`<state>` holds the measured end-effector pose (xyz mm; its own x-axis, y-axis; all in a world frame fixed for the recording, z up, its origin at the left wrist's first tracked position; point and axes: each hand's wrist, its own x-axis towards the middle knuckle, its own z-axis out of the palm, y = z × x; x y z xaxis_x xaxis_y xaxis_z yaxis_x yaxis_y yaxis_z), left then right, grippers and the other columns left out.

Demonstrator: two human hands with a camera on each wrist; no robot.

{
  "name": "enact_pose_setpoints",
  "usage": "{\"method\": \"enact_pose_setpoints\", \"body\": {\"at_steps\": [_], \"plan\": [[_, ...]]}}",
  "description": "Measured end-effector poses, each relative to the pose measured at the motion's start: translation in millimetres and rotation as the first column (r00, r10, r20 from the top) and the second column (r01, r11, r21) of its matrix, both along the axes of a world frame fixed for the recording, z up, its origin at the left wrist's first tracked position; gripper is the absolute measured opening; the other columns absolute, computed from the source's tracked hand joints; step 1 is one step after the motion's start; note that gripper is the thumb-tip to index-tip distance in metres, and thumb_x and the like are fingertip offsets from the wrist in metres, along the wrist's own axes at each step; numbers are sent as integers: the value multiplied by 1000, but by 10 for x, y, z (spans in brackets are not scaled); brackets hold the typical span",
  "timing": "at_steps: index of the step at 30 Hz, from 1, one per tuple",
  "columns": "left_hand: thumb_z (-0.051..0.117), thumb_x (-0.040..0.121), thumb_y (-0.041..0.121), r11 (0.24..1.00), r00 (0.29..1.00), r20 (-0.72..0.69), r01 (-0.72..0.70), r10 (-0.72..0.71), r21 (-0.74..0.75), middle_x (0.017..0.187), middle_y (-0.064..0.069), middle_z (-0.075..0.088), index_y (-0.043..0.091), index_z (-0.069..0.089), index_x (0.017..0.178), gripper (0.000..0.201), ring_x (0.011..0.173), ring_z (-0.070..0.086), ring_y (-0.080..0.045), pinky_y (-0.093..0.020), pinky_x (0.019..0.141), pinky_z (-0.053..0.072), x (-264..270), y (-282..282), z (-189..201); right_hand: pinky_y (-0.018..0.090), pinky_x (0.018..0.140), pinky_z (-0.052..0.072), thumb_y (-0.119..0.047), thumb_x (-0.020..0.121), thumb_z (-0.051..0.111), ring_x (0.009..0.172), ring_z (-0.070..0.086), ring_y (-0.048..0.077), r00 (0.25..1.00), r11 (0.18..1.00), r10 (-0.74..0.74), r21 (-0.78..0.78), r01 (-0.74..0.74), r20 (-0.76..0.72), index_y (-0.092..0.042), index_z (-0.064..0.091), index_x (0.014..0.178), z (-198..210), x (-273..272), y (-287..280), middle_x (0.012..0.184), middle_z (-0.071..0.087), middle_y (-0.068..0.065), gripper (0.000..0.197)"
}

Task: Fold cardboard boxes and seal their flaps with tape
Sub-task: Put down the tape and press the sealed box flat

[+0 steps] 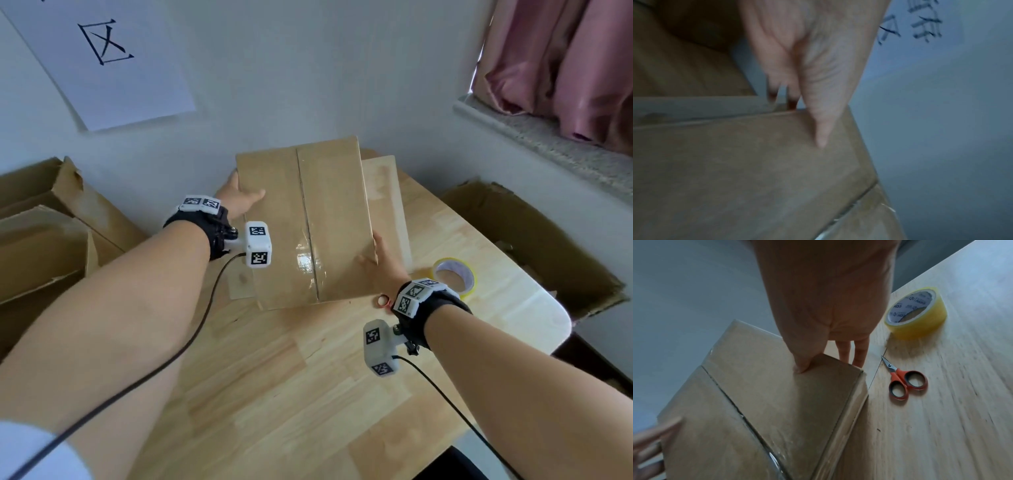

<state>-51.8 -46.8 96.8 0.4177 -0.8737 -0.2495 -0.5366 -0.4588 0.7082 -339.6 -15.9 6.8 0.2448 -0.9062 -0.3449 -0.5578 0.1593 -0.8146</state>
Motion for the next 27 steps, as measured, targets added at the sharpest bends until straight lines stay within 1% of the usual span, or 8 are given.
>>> {"method": "enact_pose_setpoints", "body": {"at_steps": [3,5,8,12,17,19,23,27], "plan": [[63,88,11,1000,980,-196,-20,16,-16,136,-1,53,22,38,139,58,117,54,-20,-43,102,44,-31,259,-143,39,88,53,-13,92,54,105,58,33,1000,999,-10,37,10,14,-23,22,146,109,31,-38,125,55,12,64],[54,90,-2,998,988,-156,-5,-6,-68,144,0,44,20,36,143,60,130,43,-17,-38,108,37,-60,353,-179,49,97,46,-9,89,55,110,56,34,999,996,-24,82,26,-30,-12,32,141,267,89,-146,123,56,16,57],[51,89,-10,999,975,-222,20,-27,-33,151,1,32,18,25,150,72,140,30,-15,-37,113,30,-143,494,-264,46,97,47,-15,90,56,108,57,33,996,989,-84,119,86,-25,-2,52,119,527,98,-336,111,58,15,33],[53,82,-16,995,925,-379,-72,41,-69,151,4,36,24,28,149,82,134,41,-16,-43,106,40,-195,601,-401,45,97,43,-7,91,46,110,51,33,993,973,-111,205,101,40,-7,46,117,486,67,-338,113,48,14,25],[43,83,-24,947,883,-466,-202,66,-249,140,20,34,25,22,150,86,122,45,-9,-23,84,50,-372,687,133,27,63,41,-3,92,50,82,53,19,902,946,-239,298,131,361,-14,43,110,581,209,-287,97,52,6,22],[42,81,-25,912,908,-419,-185,16,-367,145,18,36,29,25,149,88,127,43,-5,-25,93,48,-356,703,478,27,62,41,-8,92,56,79,53,14,854,946,-222,315,72,471,-17,40,111,747,274,-332,93,52,0,27],[46,80,-22,866,978,-173,16,-118,-500,139,25,38,38,32,145,89,122,43,10,-17,91,47,-417,795,926,48,105,36,-53,86,58,127,42,26,865,934,-170,357,-12,473,-20,35,135,1012,357,-452,137,43,1,64],[48,84,-14,879,993,86,113,-82,-462,139,25,41,46,39,139,82,120,44,7,-9,95,37,-539,923,839,54,99,42,-60,85,53,123,46,39,888,916,-152,399,-39,435,-27,27,141,974,284,-490,144,33,5,70]]}}
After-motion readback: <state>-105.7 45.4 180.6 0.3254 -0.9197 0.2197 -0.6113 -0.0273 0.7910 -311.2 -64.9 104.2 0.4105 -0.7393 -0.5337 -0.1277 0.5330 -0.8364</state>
